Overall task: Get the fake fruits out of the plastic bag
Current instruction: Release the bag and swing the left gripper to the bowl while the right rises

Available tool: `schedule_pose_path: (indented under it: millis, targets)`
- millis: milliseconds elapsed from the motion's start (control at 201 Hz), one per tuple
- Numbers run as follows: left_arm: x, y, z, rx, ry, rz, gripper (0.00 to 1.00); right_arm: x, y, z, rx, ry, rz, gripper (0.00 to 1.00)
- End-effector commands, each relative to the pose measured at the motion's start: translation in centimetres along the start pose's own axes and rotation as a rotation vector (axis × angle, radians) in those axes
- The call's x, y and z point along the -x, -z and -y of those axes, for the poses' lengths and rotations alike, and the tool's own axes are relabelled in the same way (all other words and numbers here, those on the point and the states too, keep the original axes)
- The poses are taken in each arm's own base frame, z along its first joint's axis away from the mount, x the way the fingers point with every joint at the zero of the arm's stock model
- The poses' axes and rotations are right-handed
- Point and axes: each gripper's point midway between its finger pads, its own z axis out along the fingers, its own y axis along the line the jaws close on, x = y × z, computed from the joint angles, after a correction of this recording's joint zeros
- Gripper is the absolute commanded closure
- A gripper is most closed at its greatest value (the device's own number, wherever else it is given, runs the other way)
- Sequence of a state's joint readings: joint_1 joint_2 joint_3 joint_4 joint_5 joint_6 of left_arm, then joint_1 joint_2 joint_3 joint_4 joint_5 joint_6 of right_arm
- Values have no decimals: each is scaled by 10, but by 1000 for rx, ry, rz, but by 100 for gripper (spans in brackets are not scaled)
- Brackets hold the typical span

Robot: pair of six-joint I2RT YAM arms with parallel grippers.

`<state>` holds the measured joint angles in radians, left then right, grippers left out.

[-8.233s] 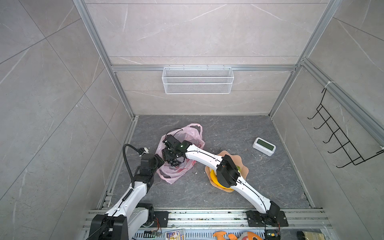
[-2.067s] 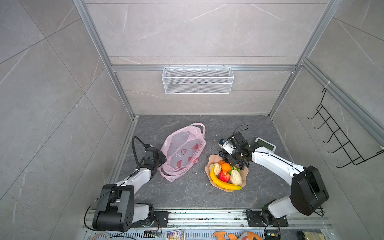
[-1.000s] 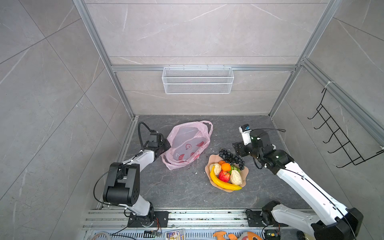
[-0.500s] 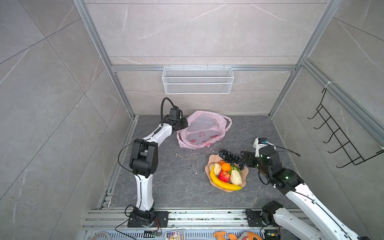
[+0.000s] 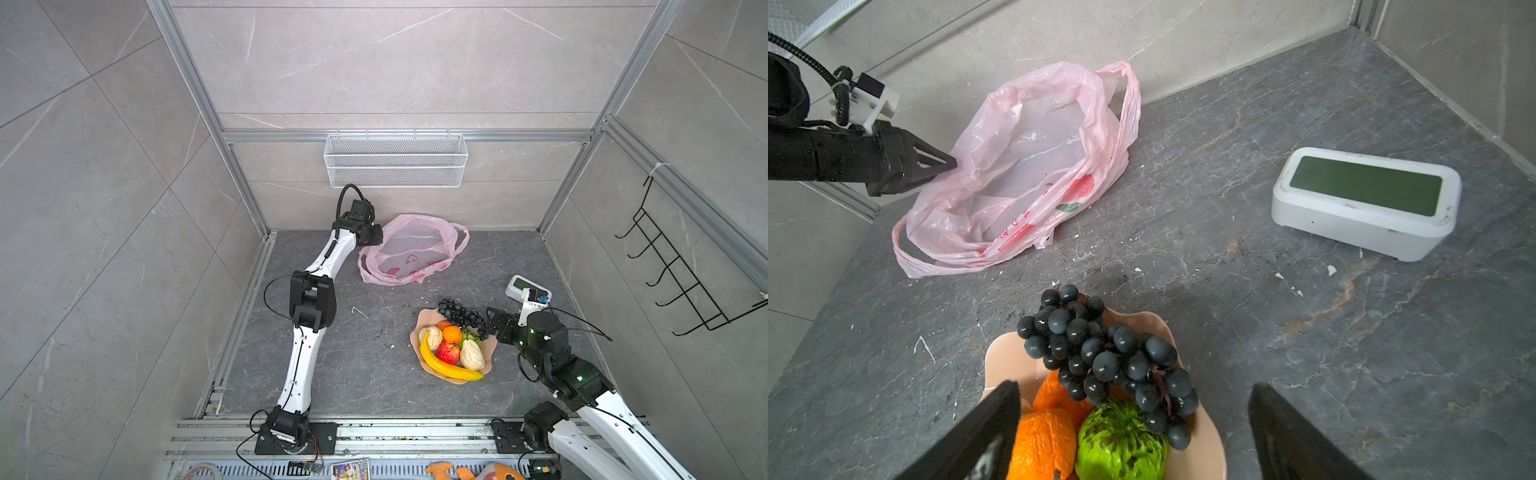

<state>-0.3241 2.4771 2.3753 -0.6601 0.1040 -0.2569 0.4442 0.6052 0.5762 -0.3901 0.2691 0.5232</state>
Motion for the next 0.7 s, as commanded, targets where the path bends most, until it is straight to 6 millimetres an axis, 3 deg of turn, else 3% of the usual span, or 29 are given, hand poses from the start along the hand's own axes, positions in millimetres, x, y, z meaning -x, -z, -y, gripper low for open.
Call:
schedule_pose_path:
  millis: [0,124,144,244,364,697]
  targets:
    - [21,43,16,57,-82,54,51,4,1,5,-14,-37,39,11]
    - [22,75,18,152,-90,59,37,4,2,9,-32,-60,45,7]
    - [28,94,22,162,-86,80,36,4,2,10,-38,-65,47,0]
    - [16,128,32,194,-67,63,33,4,3,17,-84,-87,45,0]
    - [-23,154,52,195,-81,18,31,6,4,19,-94,-96,55,0]
    - [-160,191,104,75,-144,-217,32,0,1,25,-123,-83,44,0]
